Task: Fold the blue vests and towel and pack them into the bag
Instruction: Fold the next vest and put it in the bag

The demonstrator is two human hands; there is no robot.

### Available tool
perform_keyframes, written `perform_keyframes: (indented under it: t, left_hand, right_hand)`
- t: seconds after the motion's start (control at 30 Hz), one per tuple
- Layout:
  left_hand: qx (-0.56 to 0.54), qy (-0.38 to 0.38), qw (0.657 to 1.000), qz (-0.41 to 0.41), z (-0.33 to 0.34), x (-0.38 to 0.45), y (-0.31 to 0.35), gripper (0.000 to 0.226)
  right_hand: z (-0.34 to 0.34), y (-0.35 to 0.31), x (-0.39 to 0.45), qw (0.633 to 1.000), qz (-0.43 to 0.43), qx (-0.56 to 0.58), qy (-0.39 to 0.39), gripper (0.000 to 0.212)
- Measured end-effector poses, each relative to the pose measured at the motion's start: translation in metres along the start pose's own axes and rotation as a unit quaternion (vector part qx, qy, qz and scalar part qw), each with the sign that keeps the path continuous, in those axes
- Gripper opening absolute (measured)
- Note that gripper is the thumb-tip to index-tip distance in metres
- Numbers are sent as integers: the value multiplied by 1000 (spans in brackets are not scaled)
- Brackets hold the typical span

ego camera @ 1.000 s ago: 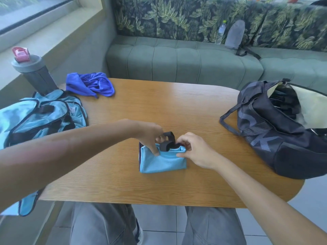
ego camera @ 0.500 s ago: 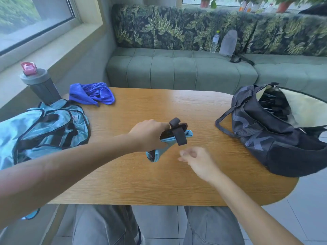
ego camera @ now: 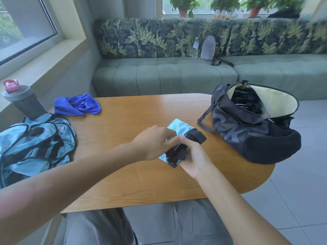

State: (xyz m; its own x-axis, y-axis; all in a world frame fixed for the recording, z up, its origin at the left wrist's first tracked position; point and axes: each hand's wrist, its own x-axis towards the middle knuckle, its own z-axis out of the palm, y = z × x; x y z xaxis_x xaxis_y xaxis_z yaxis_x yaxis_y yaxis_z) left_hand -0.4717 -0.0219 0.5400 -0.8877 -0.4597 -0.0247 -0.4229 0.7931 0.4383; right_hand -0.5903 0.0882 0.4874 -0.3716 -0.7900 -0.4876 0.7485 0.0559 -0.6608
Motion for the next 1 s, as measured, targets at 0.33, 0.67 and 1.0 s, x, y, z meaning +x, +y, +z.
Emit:
perform_keyframes:
  t: [0.33,0.67,1.0]
  left_hand:
    - [-76,91,985,125,14,9,32,21]
    - [-53,150,969,191,12,81,106,24]
    - [39,137,970,197,29,184,129,29]
  right_hand:
    - [-19,-58,-23,995,-63,54,58,33]
    - [-78,-162,-36,981,-135,45,131,24]
    - [-162,-259,-4,959,-151,74,227,34]
